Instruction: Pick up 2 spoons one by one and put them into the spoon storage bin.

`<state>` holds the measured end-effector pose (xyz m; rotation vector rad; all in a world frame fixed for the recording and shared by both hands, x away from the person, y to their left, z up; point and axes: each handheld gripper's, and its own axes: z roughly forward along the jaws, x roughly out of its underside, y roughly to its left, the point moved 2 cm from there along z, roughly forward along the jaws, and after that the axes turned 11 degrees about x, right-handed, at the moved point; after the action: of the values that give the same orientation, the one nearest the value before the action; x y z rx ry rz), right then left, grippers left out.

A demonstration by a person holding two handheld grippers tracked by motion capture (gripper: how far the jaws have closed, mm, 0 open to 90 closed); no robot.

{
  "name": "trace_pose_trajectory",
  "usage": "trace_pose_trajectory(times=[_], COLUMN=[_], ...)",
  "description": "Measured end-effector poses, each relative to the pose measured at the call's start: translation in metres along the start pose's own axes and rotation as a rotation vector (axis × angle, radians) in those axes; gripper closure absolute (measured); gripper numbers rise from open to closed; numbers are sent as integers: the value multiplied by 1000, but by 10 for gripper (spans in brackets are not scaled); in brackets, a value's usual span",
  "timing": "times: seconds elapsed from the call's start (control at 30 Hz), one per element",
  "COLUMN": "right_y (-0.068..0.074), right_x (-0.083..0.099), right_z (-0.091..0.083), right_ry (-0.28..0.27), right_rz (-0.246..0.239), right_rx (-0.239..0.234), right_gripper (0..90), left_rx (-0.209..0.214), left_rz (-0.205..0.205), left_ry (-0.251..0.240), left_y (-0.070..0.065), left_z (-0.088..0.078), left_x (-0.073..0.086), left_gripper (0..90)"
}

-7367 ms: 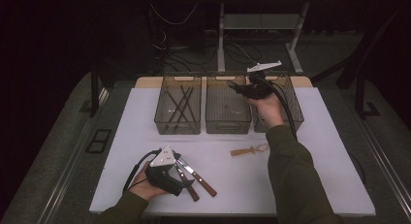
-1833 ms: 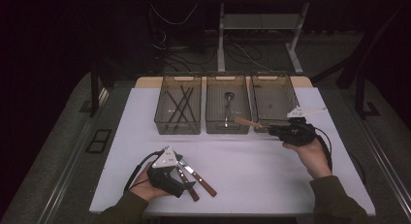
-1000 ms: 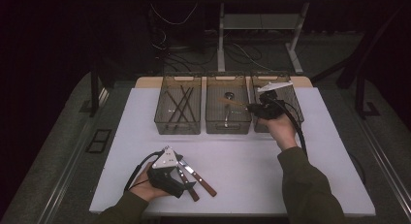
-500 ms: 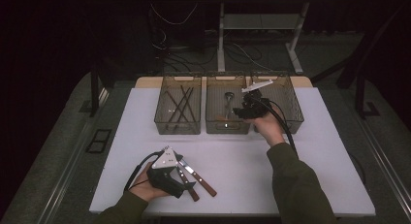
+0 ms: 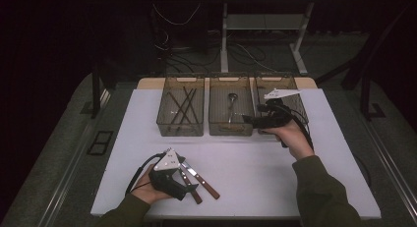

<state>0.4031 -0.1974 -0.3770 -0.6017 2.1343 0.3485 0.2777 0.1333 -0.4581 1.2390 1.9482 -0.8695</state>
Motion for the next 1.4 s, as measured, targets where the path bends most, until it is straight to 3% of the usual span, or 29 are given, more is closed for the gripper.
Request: trace_pose_trajectory(times=[0.23,0.57,0.8,1.3,1.4], right_y=[0,2,3,8,9], right_x=[28,74,104,152,157], right_z=[-18,-39,-55,-73,-76], right_ry=[-30,-34,-53,-1,5], right_rz=[12,-19,-23,-49,-58], right_rx=[-1,33,27,20,19], right_gripper=[186,185,185,185,185], left_rx=[-3,-9,-12,20,16], left_rz=[-4,-12,-14,-27,-24], left_ry=[-1,-4,-7,6,5], left_y=[0,0,0,1,0], left_z=[0,-1,-2,-9,-13], left_x=[0,0,0,0,0], left_gripper=[0,0,0,2,58])
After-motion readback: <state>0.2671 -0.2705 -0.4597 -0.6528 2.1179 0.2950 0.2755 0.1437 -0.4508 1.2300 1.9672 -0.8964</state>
